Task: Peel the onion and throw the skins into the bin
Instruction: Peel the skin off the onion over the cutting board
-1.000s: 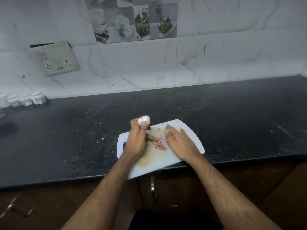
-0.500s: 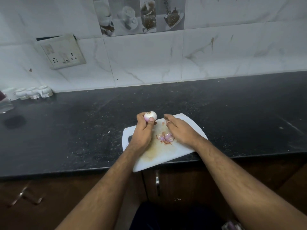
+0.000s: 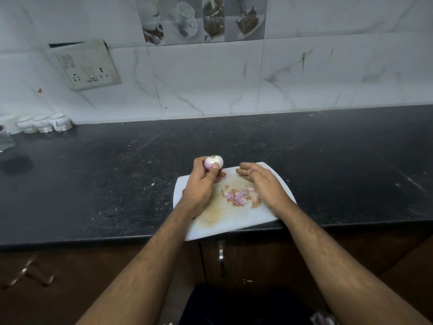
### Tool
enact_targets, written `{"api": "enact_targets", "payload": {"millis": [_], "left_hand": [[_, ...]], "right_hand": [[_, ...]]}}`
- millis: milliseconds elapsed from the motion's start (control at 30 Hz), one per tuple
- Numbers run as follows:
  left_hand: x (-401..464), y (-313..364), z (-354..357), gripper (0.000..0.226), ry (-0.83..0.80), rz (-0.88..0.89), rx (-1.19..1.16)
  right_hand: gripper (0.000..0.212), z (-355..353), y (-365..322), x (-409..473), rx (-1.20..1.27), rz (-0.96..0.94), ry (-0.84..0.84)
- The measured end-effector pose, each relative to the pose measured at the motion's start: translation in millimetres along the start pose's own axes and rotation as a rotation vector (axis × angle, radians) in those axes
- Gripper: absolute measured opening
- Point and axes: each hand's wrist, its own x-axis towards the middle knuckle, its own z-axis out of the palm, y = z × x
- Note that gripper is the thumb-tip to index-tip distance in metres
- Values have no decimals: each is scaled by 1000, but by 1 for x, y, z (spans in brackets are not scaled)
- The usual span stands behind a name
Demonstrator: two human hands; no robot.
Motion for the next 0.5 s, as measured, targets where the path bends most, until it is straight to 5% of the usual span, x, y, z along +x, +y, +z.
{"api": "enact_targets", "payload": {"millis": [133, 300, 500], "left_hand": [[-6, 3, 0, 23, 8, 11, 75], [-14, 21, 5, 24, -33, -2, 161], [-21, 49, 18, 39, -136, 170, 350]], "right_hand": [[38, 5, -4, -7, -51, -33, -204], [39, -9, -8, -8, 202, -57, 111], [36, -15, -20, -20, -76, -216, 224]]}}
